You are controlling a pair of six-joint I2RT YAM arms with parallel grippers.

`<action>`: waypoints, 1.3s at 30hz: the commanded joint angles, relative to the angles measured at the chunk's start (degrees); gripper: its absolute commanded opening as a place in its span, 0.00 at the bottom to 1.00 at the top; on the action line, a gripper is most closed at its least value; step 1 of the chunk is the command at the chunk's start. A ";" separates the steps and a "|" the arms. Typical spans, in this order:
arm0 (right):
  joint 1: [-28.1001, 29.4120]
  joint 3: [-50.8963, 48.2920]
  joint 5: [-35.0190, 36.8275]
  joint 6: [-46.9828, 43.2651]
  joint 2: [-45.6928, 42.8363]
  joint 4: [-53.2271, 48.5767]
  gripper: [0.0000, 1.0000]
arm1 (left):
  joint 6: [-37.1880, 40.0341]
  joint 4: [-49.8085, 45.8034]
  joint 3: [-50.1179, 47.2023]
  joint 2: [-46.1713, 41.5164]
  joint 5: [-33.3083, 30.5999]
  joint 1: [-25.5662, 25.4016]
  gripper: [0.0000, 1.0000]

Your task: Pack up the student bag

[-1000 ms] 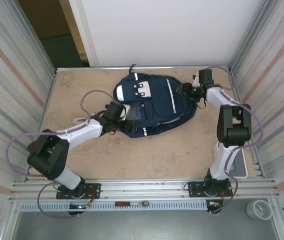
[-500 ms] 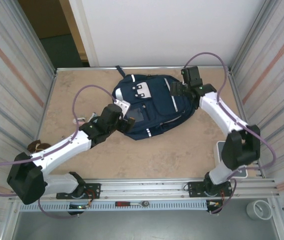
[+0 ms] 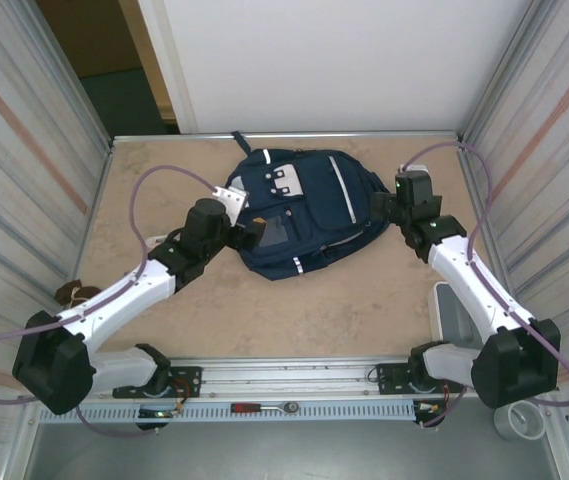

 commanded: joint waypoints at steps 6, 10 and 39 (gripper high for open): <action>-4.04 -2.79 -14.67 10.04 1.88 1.04 0.99 | -4.93 -2.07 2.96 2.02 12.19 4.10 0.99; -2.90 -5.30 -18.91 10.57 1.06 3.81 0.99 | -3.58 -2.64 4.00 3.94 13.51 3.80 0.99; 5.35 -11.29 -15.81 9.59 1.30 2.72 1.00 | 29.70 -7.60 17.70 34.59 -7.11 -13.99 0.79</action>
